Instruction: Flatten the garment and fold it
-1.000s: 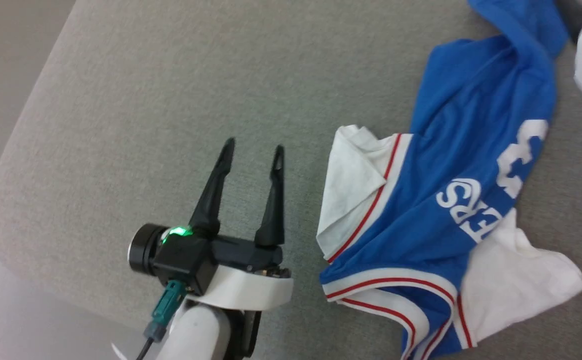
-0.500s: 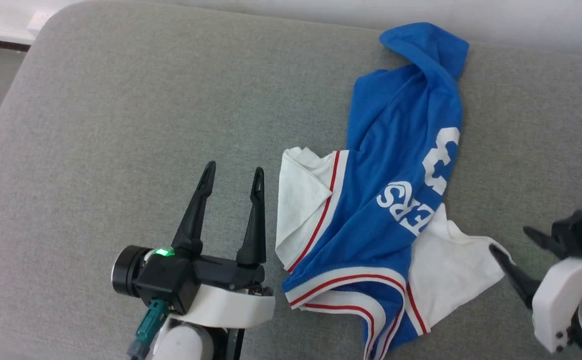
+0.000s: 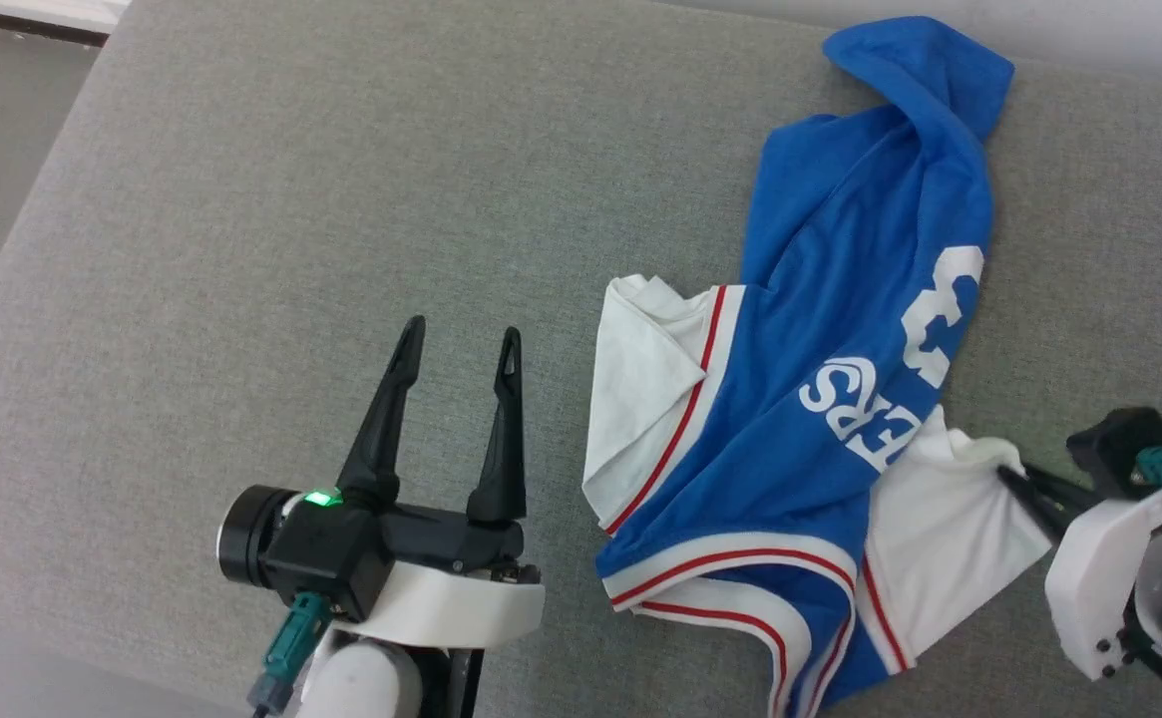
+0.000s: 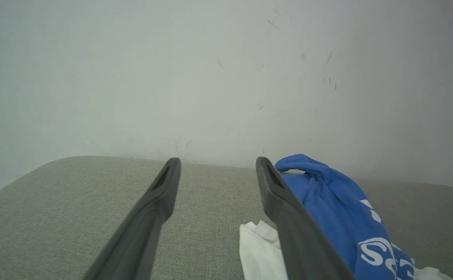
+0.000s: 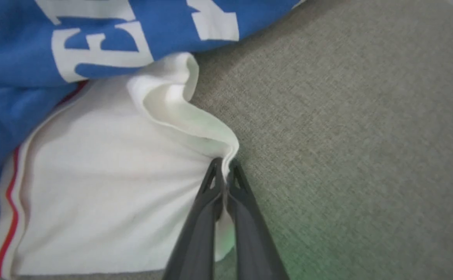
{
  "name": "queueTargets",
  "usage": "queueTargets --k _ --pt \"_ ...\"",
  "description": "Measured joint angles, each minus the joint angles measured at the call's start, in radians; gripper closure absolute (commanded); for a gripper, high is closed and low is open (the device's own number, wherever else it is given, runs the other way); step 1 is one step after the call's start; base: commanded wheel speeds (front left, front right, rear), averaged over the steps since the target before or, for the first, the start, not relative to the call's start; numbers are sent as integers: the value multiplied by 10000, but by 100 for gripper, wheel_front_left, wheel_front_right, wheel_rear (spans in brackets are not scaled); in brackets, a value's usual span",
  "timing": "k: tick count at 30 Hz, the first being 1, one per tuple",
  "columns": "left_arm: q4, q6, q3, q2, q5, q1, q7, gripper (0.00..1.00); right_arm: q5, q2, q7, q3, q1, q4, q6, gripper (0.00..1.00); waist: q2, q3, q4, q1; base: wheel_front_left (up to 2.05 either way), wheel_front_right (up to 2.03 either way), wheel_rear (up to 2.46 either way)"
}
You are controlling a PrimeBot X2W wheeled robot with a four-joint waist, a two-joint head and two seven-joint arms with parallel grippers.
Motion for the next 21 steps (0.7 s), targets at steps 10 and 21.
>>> queueTargets --k 10,21 --pt "8 -2 428 -2 117 11 0 0 -268 123 -316 -3212 -876 351 -2 100 0 -171 -797 0 0 0 0" --pt "127 -186 504 -25 228 44 2 0 -2071 1035 -794 -7129 505 1939 -6 0 0 -725 -1547 -3 0 0 0"
